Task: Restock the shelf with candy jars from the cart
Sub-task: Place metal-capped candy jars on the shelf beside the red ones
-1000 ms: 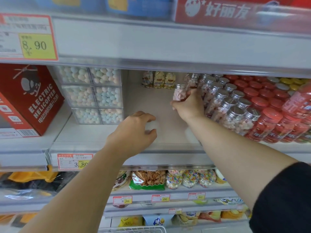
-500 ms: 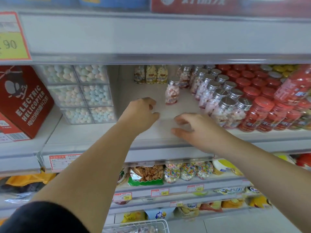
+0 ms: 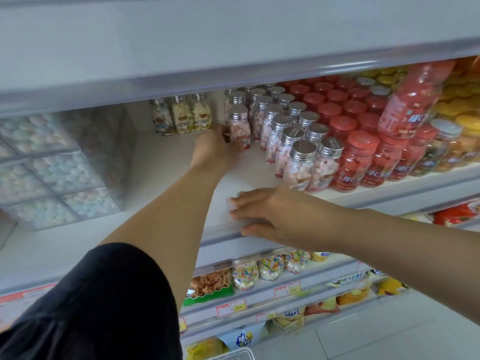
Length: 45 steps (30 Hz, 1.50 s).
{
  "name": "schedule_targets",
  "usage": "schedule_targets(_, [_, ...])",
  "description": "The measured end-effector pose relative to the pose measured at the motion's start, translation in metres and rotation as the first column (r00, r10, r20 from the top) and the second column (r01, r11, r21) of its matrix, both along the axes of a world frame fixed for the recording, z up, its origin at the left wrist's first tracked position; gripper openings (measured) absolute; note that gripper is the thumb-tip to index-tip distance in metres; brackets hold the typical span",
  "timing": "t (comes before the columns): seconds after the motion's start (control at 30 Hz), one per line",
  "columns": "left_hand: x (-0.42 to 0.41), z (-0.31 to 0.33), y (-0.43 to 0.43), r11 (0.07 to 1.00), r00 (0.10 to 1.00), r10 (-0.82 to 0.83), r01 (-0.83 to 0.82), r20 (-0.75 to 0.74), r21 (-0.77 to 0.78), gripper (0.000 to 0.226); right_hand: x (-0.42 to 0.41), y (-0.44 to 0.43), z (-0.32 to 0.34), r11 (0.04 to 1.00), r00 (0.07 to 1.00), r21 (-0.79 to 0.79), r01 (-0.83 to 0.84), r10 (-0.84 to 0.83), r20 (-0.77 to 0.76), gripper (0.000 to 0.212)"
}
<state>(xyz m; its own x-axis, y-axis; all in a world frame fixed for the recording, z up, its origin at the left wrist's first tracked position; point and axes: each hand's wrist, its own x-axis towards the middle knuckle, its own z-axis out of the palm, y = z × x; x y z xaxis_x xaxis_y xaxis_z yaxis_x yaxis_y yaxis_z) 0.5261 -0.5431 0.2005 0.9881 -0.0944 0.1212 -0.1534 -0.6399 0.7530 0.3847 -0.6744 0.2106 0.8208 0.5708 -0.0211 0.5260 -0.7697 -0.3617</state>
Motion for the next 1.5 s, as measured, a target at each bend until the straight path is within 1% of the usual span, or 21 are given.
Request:
schedule_targets(0.1, [0.008, -0.003, -0.007, 1.0, 1.0, 0.004, -0.003, 0.021, -0.031, 0.014, 0.001, -0.001, -0.004, 1.0, 1.0, 0.02, -0.005, 0.005, 0.002, 0.045])
schedule_targets(0.23, [0.015, -0.007, -0.009, 0.994, 1.0, 0.031, -0.031, 0.002, -0.101, 0.027, 0.004, -0.002, -0.006, 0.999, 1.0, 0.036, -0.023, 0.023, 0.016, 0.045])
schedule_targets(0.33, [0.019, -0.01, -0.01, 0.991, 0.999, 0.041, -0.041, -0.005, -0.126, 0.028, 0.004, -0.003, -0.007, 0.999, 0.999, 0.045, -0.03, 0.029, 0.027, 0.045])
schedule_targets(0.53, [0.025, -0.013, -0.011, 0.994, 0.999, 0.052, -0.051, 0.004, -0.101, 0.034, 0.004, -0.004, -0.009, 0.998, 0.999, 0.053, -0.03, 0.028, 0.038, 0.045])
schedule_targets(0.6, [0.022, -0.011, -0.01, 0.996, 0.999, 0.044, -0.044, -0.005, -0.083, 0.039, 0.004, -0.004, -0.01, 0.999, 0.999, 0.046, -0.028, 0.026, 0.036, 0.045])
schedule_targets(0.7, [0.0, -0.001, 0.001, 0.999, 1.0, 0.019, -0.02, -0.009, -0.036, 0.047, 0.005, -0.003, -0.01, 0.999, 1.0, 0.039, -0.008, 0.007, 0.015, 0.044])
schedule_targets(0.83, [-0.071, 0.019, 0.036, 1.0, 0.997, -0.009, 0.01, 0.07, -0.021, 0.032, 0.004, -0.003, -0.01, 0.998, 0.999, 0.043, 0.037, -0.037, 0.002, 0.042])
schedule_targets(0.87, [-0.094, 0.023, 0.048, 1.0, 0.995, -0.008, 0.01, 0.097, -0.018, 0.028, 0.001, -0.002, -0.011, 0.998, 0.998, 0.034, 0.051, -0.052, 0.024, 0.04])
schedule_targets(0.9, [-0.119, 0.026, 0.061, 1.0, 0.993, -0.012, 0.015, 0.118, -0.024, 0.026, -0.003, 0.0, -0.012, 0.998, 0.994, 0.025, 0.065, -0.067, 0.084, 0.037])
schedule_targets(0.93, [-0.144, 0.028, 0.073, 0.999, 0.992, -0.021, 0.026, 0.124, -0.043, 0.024, -0.01, 0.002, -0.015, 0.997, 0.98, 0.023, 0.077, -0.08, 0.183, 0.034])
schedule_targets(1.0, [-0.189, 0.024, 0.096, 0.995, 0.995, -0.036, 0.045, 0.097, -0.09, 0.023, -0.033, 0.013, -0.024, 0.991, 0.921, 0.095, 0.094, -0.123, 0.369, 0.029])
schedule_targets(1.03, [-0.209, 0.017, 0.107, 0.993, 0.997, -0.037, 0.045, 0.072, -0.107, 0.022, -0.049, 0.022, -0.03, 0.985, 0.899, 0.146, 0.09, -0.143, 0.414, 0.028])
schedule_targets(1.1, [-0.245, -0.006, 0.129, 0.992, 1.0, -0.026, 0.028, 0.018, -0.126, 0.022, -0.084, 0.042, -0.047, 0.977, 0.899, 0.212, 0.035, -0.123, 0.419, 0.023])
schedule_targets(1.17, [-0.275, -0.038, 0.148, 0.994, 0.998, -0.01, 0.004, -0.055, -0.107, 0.022, -0.118, 0.058, -0.079, 0.979, 0.943, 0.204, -0.009, -0.06, 0.328, 0.018])
schedule_targets(1.2, [-0.287, -0.057, 0.157, 0.996, 0.994, 0.004, -0.013, -0.106, -0.09, 0.022, -0.132, 0.064, -0.098, 0.985, 0.97, 0.171, -0.012, -0.03, 0.242, 0.018])
schedule_targets(1.27, [-0.308, -0.099, 0.173, 0.997, 0.977, 0.03, -0.045, -0.212, -0.066, 0.021, -0.157, 0.073, -0.142, 0.996, 1.0, 0.081, 0.028, -0.028, 0.006, 0.02])
schedule_targets(1.33, [-0.327, -0.143, 0.188, 0.997, 0.951, 0.064, -0.07, -0.301, -0.011, 0.021, -0.177, 0.077, -0.186, 0.998, 0.974, -0.038, 0.059, -0.066, -0.215, 0.026])
schedule_targets(1.37, [-0.336, -0.164, 0.195, 0.996, 0.934, 0.088, -0.092, -0.347, 0.002, 0.02, -0.185, 0.078, -0.206, 0.995, 0.951, -0.086, 0.056, -0.079, -0.297, 0.028])
schedule_targets(1.43, [-0.353, -0.204, 0.209, 0.988, 0.886, 0.138, -0.153, -0.444, 0.001, 0.018, -0.197, 0.082, -0.244, 0.989, 0.895, -0.145, 0.037, -0.098, -0.435, 0.03])
schedule_targets(1.5, [-0.367, -0.244, 0.222, 0.978, 0.839, 0.192, -0.204, -0.509, 0.032, 0.018, -0.201, 0.089, -0.279, 0.978, 0.846, -0.21, 0.014, -0.123, -0.518, 0.031])
